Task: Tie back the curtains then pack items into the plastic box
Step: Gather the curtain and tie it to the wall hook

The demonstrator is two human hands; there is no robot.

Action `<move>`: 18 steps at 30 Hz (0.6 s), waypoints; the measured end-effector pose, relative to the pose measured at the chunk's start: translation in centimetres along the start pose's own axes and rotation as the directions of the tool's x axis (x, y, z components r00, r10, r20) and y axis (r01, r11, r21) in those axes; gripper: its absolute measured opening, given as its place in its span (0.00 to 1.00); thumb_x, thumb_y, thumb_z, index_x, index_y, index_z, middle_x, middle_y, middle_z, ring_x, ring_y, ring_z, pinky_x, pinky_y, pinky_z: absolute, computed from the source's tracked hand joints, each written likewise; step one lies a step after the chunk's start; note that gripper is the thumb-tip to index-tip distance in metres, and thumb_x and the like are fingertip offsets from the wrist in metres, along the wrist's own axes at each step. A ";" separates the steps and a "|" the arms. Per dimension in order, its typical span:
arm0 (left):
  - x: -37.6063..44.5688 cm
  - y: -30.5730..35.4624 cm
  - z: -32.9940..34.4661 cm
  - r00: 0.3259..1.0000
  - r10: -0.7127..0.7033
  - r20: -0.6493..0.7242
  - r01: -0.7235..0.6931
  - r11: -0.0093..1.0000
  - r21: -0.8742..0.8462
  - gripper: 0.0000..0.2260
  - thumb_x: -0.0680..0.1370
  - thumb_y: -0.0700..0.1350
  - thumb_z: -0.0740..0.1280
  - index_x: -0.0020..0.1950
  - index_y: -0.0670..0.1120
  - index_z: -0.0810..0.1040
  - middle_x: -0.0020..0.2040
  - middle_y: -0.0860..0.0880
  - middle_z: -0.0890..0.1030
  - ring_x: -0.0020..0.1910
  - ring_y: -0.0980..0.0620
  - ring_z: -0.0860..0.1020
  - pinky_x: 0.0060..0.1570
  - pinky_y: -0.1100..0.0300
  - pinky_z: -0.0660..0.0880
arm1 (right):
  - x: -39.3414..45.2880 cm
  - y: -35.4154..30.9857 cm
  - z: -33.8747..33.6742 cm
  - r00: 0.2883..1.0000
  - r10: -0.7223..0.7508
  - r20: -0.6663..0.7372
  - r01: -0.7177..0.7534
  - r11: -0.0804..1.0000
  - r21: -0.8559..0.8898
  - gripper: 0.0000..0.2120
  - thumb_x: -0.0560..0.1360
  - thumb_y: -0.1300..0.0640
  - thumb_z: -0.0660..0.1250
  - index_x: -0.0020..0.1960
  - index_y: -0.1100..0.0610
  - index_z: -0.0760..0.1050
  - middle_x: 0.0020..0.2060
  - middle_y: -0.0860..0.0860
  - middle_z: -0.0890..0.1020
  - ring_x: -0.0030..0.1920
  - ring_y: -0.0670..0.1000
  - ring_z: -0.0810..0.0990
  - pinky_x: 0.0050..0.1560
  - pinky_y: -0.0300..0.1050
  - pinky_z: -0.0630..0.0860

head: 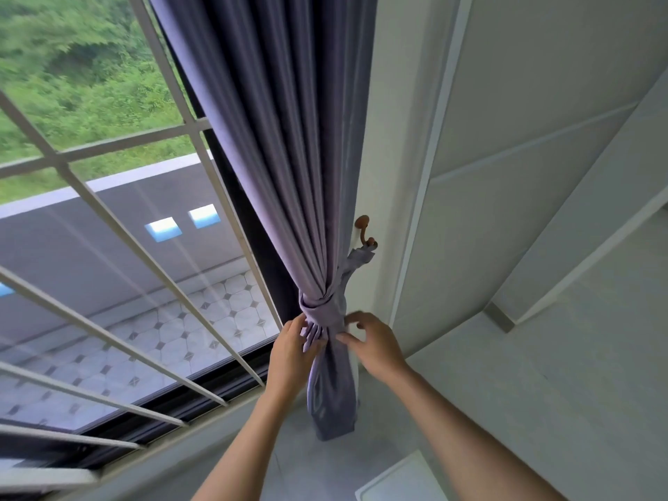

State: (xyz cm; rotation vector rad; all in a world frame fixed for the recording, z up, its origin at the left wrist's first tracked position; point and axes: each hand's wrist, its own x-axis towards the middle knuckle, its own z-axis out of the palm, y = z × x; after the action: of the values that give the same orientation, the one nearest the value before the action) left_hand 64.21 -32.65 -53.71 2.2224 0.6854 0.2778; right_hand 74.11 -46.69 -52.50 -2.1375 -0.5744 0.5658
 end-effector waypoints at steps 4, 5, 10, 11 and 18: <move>0.7 0.4 -0.1 0.998 0.059 -0.028 -0.055 0.990 0.126 0.06 0.74 0.43 0.71 0.41 0.48 0.74 0.37 0.54 0.76 0.38 0.52 0.74 0.34 0.63 0.68 | 0.3 -0.4 0.3 1.000 -0.001 0.024 0.000 0.999 0.039 0.08 0.78 0.53 0.64 0.51 0.58 0.75 0.49 0.50 0.83 0.51 0.52 0.81 0.49 0.45 0.73; 0.5 0.3 -0.2 0.996 0.089 -0.028 -0.083 0.984 0.157 0.09 0.74 0.43 0.71 0.37 0.48 0.73 0.35 0.53 0.76 0.37 0.50 0.73 0.33 0.63 0.67 | 0.2 -0.2 0.3 0.999 0.006 0.047 -0.008 0.999 0.037 0.08 0.79 0.54 0.63 0.51 0.59 0.75 0.48 0.51 0.83 0.51 0.53 0.81 0.48 0.45 0.73; -2.4 -2.2 -0.6 0.945 0.311 -0.098 -0.277 0.924 0.265 0.09 0.72 0.45 0.72 0.35 0.48 0.74 0.32 0.54 0.76 0.34 0.49 0.71 0.34 0.58 0.68 | -1.6 3.0 -1.7 0.995 -0.054 0.080 0.058 0.997 -0.047 0.06 0.79 0.53 0.64 0.52 0.53 0.78 0.44 0.46 0.82 0.46 0.47 0.81 0.46 0.39 0.72; -2.9 -2.4 -0.3 0.932 0.345 -0.114 -0.302 0.910 0.285 0.08 0.73 0.47 0.71 0.36 0.48 0.75 0.33 0.54 0.77 0.35 0.49 0.71 0.36 0.58 0.69 | -1.7 3.3 -2.4 0.996 -0.041 0.079 0.045 0.998 -0.048 0.05 0.79 0.54 0.64 0.51 0.51 0.78 0.42 0.43 0.81 0.43 0.44 0.79 0.44 0.35 0.71; -2.0 1.4 3.3 0.921 0.390 -0.022 -0.357 0.863 0.359 0.13 0.67 0.41 0.74 0.30 0.46 0.70 0.29 0.50 0.75 0.31 0.47 0.72 0.32 0.56 0.70 | 0.6 0.7 -1.1 0.997 0.011 0.081 -0.004 0.997 -0.083 0.09 0.78 0.58 0.61 0.49 0.56 0.80 0.48 0.53 0.85 0.47 0.50 0.80 0.39 0.40 0.68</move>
State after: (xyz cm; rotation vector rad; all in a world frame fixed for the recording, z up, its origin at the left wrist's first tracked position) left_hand 64.37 -36.57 -54.85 2.6976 0.3608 0.4894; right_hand 75.35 -47.39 -52.57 -2.2034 -0.6457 0.6459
